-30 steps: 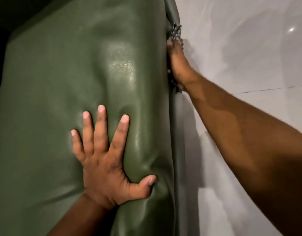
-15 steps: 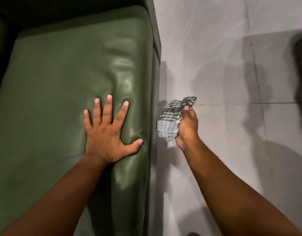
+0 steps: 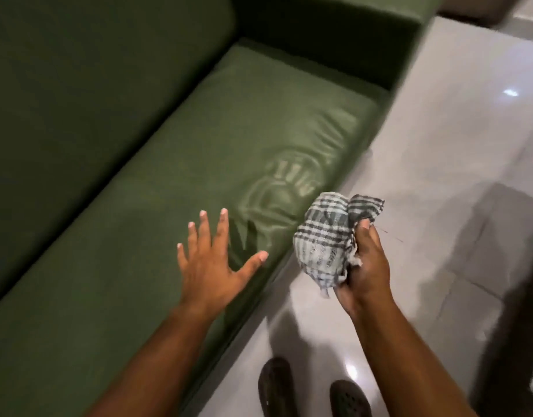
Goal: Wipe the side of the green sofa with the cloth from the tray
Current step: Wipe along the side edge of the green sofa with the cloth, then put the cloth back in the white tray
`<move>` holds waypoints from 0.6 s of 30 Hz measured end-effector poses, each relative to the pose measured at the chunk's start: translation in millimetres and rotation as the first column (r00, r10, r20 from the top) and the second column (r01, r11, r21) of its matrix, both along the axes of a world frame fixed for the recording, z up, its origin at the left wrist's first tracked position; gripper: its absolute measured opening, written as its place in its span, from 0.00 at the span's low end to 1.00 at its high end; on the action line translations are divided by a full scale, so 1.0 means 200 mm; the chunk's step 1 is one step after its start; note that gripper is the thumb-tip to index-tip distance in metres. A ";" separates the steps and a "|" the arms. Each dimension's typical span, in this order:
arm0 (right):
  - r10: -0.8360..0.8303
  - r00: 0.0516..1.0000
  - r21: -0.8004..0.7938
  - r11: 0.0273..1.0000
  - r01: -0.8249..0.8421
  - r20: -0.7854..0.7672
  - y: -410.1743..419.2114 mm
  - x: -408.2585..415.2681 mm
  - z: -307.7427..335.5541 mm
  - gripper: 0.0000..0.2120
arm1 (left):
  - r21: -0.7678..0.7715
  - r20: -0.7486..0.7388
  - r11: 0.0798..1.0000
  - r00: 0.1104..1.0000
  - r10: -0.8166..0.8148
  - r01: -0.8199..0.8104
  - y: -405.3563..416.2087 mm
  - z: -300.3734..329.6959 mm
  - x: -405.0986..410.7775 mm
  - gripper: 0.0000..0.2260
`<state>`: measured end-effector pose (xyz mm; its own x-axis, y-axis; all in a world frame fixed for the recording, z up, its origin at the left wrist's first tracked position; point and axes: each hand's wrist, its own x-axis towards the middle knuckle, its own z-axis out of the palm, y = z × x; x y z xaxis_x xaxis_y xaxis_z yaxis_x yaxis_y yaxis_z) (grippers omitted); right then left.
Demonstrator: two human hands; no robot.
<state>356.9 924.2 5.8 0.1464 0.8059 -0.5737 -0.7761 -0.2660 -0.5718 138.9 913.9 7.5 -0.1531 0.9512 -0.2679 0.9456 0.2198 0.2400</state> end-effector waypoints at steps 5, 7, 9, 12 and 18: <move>0.401 0.914 0.123 0.906 -0.405 0.057 -0.18 -0.44 0.37 0.16 | 0.008 0.005 0.974 0.974 0.225 -0.225 -0.57 0.39 -0.31 0.49; 0.529 0.842 0.130 0.833 -0.538 0.100 -0.29 -0.63 0.50 0.15 | 0.026 -0.036 0.959 0.959 0.282 -0.282 -0.86 0.51 -0.44 0.47; 0.658 0.743 0.114 0.734 -0.670 0.124 -0.44 -0.86 0.63 0.17 | 0.044 -0.049 0.908 0.907 0.419 -0.417 -1.22 0.60 -0.57 0.44; 0.815 0.568 0.122 0.556 -0.822 0.116 -0.74 -1.20 0.83 0.17 | 0.039 -0.065 0.799 0.796 0.602 -0.601 -1.81 0.66 -0.67 0.41; 0.969 0.113 0.149 0.082 -0.985 0.219 -1.55 -1.81 1.02 0.18 | -0.099 -0.125 0.350 0.360 0.925 -0.932 -2.97 0.58 -0.72 0.41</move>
